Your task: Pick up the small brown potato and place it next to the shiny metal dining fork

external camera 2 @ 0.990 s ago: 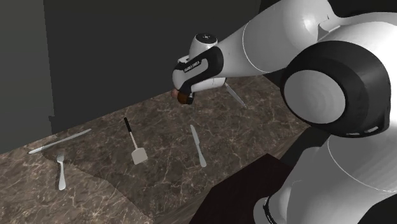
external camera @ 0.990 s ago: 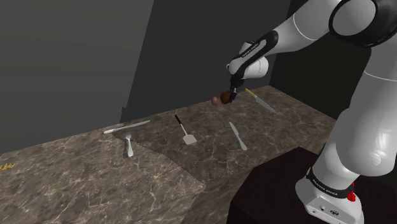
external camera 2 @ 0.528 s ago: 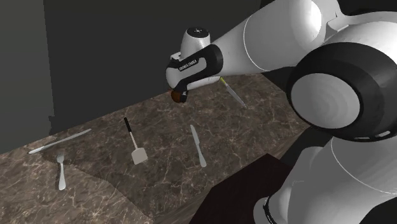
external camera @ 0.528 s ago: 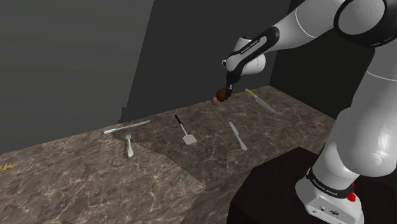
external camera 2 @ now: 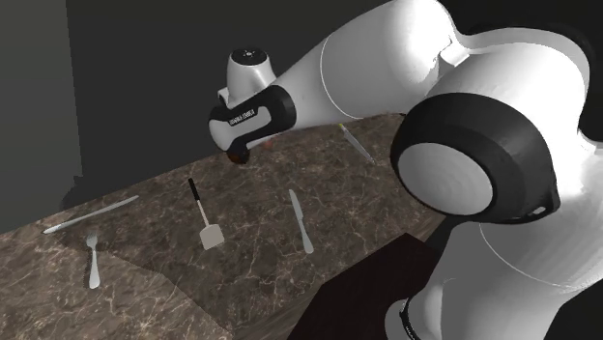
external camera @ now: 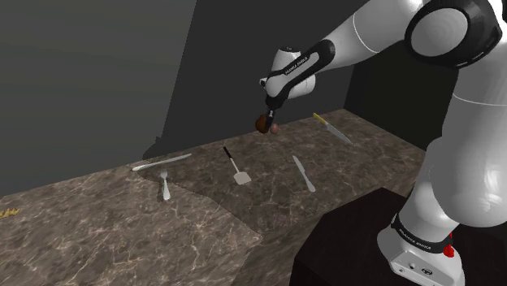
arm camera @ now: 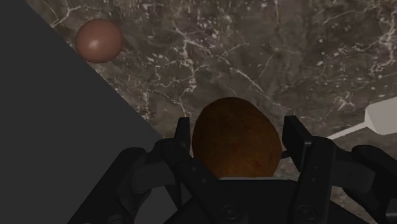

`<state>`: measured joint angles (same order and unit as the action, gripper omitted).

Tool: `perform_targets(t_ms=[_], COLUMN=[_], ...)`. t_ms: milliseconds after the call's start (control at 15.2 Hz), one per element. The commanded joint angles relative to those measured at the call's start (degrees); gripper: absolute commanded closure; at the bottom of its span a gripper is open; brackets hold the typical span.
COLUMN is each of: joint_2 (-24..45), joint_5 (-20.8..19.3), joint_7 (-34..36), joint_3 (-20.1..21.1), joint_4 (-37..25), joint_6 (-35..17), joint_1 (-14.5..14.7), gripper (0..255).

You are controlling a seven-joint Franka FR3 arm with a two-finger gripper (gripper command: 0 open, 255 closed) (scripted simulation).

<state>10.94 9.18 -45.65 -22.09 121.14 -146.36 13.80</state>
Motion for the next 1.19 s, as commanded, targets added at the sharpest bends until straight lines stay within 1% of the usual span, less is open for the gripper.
perform_targets(t_ms=[0,330,594,858,1122], joint_2=[2.02,7.63,12.81,18.72,25.65], joint_5=[-0.13,-0.49,-0.63,-0.67,-0.62], joint_7=[2.45,8.19,12.32,16.13,19.69], joint_3=[0.76,2.36,3.42,4.35,5.18], joint_4=[-2.51,-10.53,-18.33,-27.65,-39.06], joint_6=[0.51,3.07,5.86,9.45,14.10], joint_1=[1.22,4.15,6.14,7.71,8.78], gripper=[255,255,255,255,255])
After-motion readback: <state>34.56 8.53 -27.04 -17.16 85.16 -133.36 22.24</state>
